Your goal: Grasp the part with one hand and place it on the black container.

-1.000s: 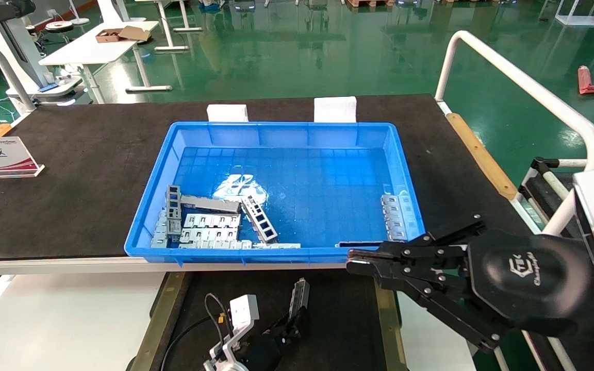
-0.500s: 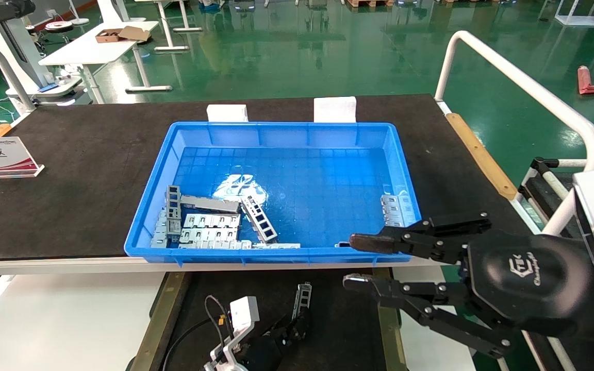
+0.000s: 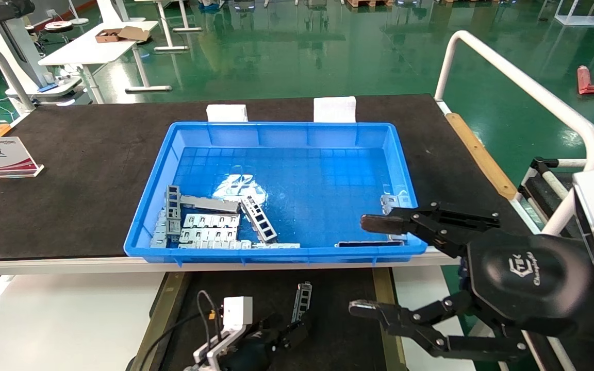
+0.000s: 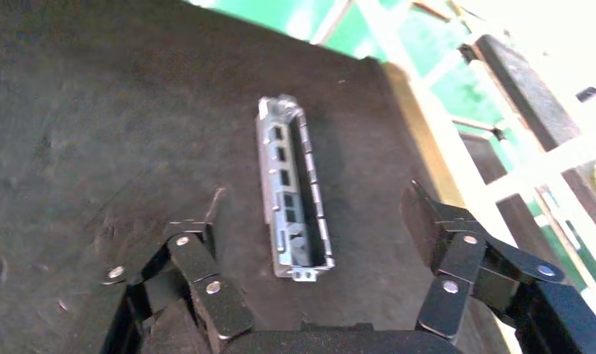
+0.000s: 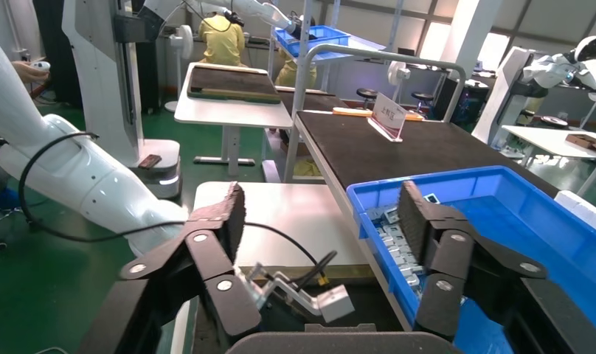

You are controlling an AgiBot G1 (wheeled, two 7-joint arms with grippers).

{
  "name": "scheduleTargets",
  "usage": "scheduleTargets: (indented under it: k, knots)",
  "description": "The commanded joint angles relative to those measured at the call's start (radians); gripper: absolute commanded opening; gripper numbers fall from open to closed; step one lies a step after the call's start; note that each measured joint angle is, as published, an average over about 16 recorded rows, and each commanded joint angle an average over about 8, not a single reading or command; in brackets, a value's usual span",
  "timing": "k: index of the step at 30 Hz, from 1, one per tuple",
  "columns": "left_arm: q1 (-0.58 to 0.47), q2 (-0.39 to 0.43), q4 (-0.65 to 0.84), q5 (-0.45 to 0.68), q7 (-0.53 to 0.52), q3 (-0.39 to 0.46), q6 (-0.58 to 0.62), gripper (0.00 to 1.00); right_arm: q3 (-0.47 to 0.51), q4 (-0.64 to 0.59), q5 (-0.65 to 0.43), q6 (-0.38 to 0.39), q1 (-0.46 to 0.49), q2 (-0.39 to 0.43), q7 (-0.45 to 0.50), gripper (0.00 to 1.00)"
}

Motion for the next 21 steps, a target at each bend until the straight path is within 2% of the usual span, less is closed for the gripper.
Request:
scheduleTargets:
  k: [1,12,21]
  knots:
    - [0.016,-0.022,-0.031,0.010,0.016,-0.018,0.025,1.00,0.000,0.000,0.000,0.000,0.000,0.000,0.000,1.00]
    - [0.075,-0.194,-0.180,0.013,0.056,-0.054,0.209,1.00,0.000,0.000,0.000,0.000,0.000,0.000,0.000,1.00]
    - [0.092,-0.360,-0.297,-0.031,0.001,-0.067,0.339,1.00,0.000,0.000,0.000,0.000,0.000,0.000,0.000,1.00]
